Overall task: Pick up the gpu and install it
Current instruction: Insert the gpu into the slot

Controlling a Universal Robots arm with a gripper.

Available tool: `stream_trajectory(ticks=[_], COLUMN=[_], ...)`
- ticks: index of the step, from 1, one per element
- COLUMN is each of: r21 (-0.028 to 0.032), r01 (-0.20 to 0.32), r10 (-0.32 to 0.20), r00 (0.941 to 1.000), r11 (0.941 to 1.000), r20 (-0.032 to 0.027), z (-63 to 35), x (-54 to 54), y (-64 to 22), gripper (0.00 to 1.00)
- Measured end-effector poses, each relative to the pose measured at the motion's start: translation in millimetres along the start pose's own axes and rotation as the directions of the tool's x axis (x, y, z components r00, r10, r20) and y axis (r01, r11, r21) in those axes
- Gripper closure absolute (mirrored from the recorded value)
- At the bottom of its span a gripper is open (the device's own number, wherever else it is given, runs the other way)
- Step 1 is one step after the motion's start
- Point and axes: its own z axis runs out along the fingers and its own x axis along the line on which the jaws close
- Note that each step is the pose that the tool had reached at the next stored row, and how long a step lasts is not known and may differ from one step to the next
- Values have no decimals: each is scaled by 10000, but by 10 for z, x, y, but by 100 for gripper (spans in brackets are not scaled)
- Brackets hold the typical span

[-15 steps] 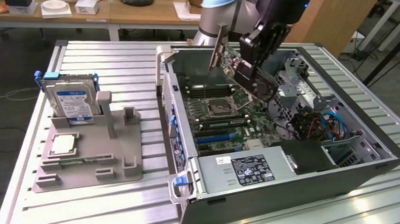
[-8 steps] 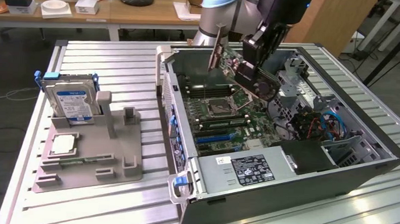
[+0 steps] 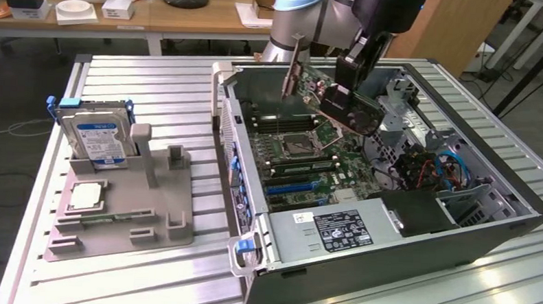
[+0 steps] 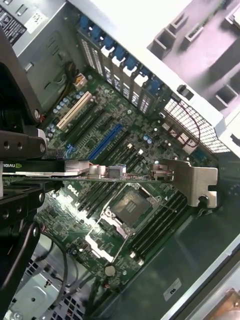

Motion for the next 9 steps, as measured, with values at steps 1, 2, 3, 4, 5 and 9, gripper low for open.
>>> stream_trajectory(ticks=[1, 2, 3, 4, 5, 9], r21=[2, 5, 7, 9, 11, 19], r01=[103, 208, 326, 436, 546, 989], r10=[-103, -208, -326, -436, -546, -989], r00=[9999, 9998, 9995, 9990, 9985, 9951], r11=[9999, 9998, 9995, 9990, 9985, 9951], r20=[-5, -8, -13, -18, -22, -40], z=[-1, -1, -1, -1, -1, -2], x=[-4, -9, -14, -18, -23, -40], y=[-4, -8, -12, -16, -20, -36], gripper=[74, 74, 74, 74, 74, 74])
